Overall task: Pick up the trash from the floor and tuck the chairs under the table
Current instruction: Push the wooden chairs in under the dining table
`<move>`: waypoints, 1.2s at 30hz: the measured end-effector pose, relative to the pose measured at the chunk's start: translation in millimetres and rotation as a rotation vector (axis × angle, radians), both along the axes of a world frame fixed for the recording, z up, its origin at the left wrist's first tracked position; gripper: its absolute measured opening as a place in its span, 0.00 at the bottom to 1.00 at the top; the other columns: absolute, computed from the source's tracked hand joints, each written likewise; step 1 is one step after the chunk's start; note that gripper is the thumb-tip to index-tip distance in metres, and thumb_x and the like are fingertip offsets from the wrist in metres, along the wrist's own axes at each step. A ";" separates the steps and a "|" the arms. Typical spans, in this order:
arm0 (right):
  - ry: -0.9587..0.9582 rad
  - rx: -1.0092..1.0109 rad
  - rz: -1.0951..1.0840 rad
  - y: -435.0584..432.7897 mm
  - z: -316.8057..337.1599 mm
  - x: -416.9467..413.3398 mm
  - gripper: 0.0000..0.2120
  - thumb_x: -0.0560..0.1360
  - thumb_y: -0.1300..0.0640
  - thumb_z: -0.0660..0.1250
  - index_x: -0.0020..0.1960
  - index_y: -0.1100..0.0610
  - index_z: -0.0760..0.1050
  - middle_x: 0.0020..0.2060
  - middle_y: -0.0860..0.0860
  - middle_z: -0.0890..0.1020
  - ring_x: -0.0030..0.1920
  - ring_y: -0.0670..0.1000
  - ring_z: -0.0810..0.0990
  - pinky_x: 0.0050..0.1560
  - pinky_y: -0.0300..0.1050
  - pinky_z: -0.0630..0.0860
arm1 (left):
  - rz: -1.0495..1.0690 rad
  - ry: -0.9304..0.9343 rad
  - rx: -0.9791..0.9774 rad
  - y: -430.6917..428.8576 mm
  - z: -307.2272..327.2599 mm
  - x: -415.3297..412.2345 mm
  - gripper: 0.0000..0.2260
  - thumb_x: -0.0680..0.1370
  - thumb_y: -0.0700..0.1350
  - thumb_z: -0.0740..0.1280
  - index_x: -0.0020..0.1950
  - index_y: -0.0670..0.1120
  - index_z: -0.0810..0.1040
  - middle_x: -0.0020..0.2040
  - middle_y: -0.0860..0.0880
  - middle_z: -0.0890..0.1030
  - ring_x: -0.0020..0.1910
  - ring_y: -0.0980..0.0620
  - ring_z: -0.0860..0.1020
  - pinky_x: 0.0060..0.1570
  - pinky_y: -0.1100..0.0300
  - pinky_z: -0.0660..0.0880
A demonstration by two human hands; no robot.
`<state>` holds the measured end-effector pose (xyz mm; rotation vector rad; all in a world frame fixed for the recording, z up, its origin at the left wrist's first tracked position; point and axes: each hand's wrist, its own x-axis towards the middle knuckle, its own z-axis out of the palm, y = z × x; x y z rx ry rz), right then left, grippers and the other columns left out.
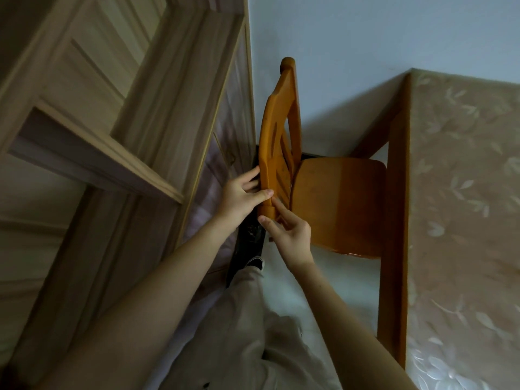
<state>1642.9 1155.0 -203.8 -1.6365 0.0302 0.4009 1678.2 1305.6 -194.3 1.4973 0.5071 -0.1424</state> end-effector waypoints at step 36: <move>-0.046 -0.068 -0.071 -59.7 -0.5 60.0 0.27 0.72 0.51 0.75 0.69 0.55 0.75 0.52 0.49 0.85 0.51 0.60 0.84 0.50 0.58 0.81 | -0.096 -0.046 0.025 -52.0 -13.2 72.3 0.33 0.68 0.39 0.77 0.71 0.42 0.69 0.61 0.43 0.79 0.49 0.64 0.81 0.47 0.65 0.78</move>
